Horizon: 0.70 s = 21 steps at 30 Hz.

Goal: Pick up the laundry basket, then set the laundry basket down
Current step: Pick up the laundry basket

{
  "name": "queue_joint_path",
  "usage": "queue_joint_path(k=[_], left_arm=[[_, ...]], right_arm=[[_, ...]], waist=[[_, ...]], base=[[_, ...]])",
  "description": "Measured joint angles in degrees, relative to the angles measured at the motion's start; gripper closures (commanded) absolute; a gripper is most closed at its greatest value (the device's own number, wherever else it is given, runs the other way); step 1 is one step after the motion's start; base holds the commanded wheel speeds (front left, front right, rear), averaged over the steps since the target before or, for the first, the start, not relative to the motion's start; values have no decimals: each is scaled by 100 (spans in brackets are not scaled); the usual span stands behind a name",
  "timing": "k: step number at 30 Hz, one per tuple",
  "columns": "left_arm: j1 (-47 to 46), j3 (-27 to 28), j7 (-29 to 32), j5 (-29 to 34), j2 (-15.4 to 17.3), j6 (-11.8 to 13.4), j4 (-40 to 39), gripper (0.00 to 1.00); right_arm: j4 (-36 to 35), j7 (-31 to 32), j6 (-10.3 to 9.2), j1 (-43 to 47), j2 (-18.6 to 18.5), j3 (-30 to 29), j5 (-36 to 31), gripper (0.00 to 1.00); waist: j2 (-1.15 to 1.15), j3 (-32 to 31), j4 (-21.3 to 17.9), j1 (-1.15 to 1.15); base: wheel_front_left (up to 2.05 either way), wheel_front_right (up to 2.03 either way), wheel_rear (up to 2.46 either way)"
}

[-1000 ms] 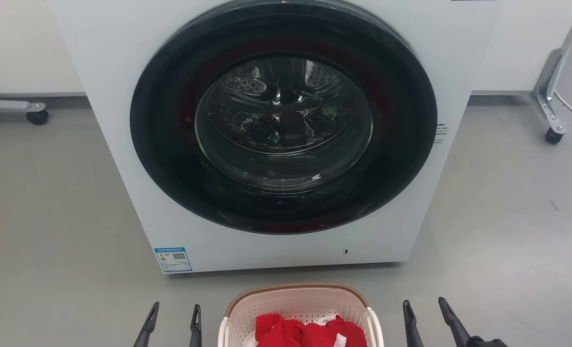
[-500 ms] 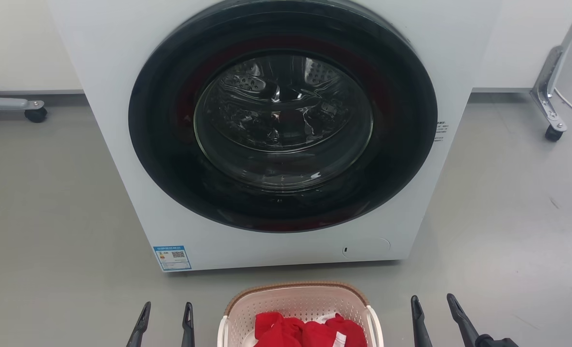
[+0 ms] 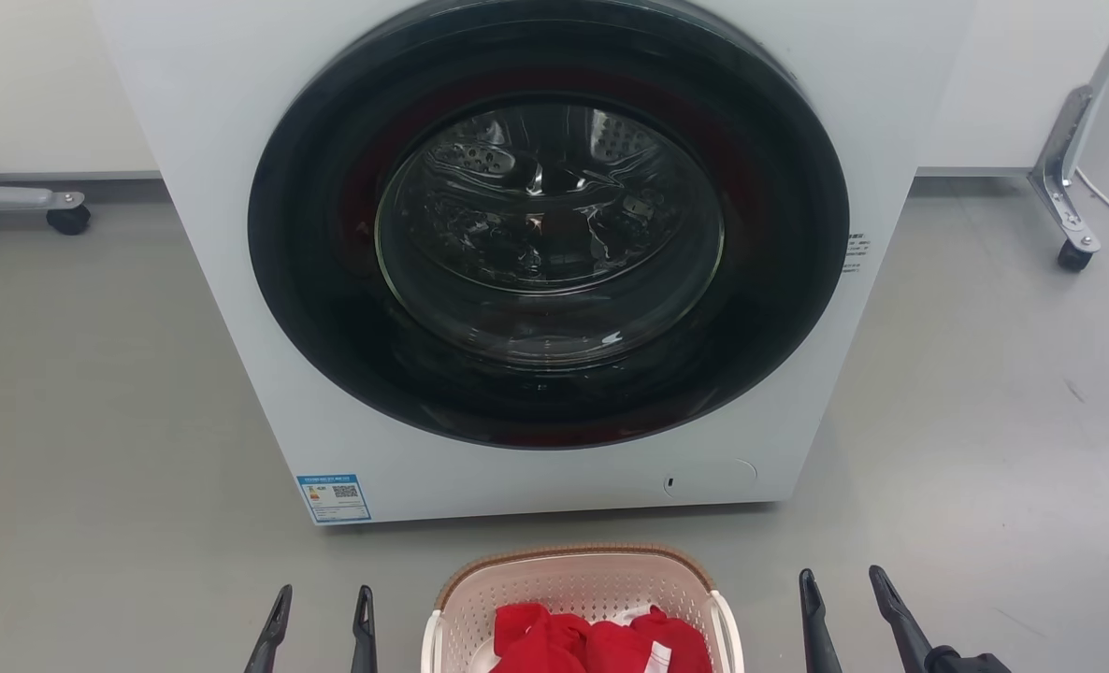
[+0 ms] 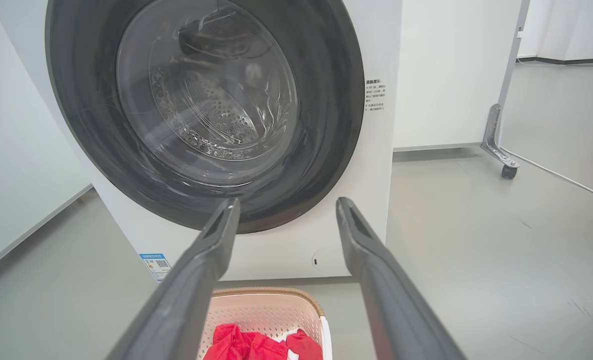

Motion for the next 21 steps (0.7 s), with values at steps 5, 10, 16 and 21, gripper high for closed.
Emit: queue_joint_path(k=[5,10,16,21], left_arm=[[1,5,0,0,-3,-27,-5,0],[-3,-1,0,1,-19,-29,-47,0],[-136,-3,0,8,-34,-34,-65,0],[-458,-7,0,10,-51,-84,13,0]], right_arm=[[-37,0,16,18,8,-11,-14,0],[-129,-18,56,94,14,-33,-22,0],[-131,-23,118,-29,13,-186,-22,0],[47,-24,176,-461,-25,-307,-21,0]], waist=[[0,21,0,0],[0,161,-3,0],[0,488,-2,0],[1,848,-6,0]], base=[[0,0,0],[0,0,0],[0,0,0],[0,0,0]])
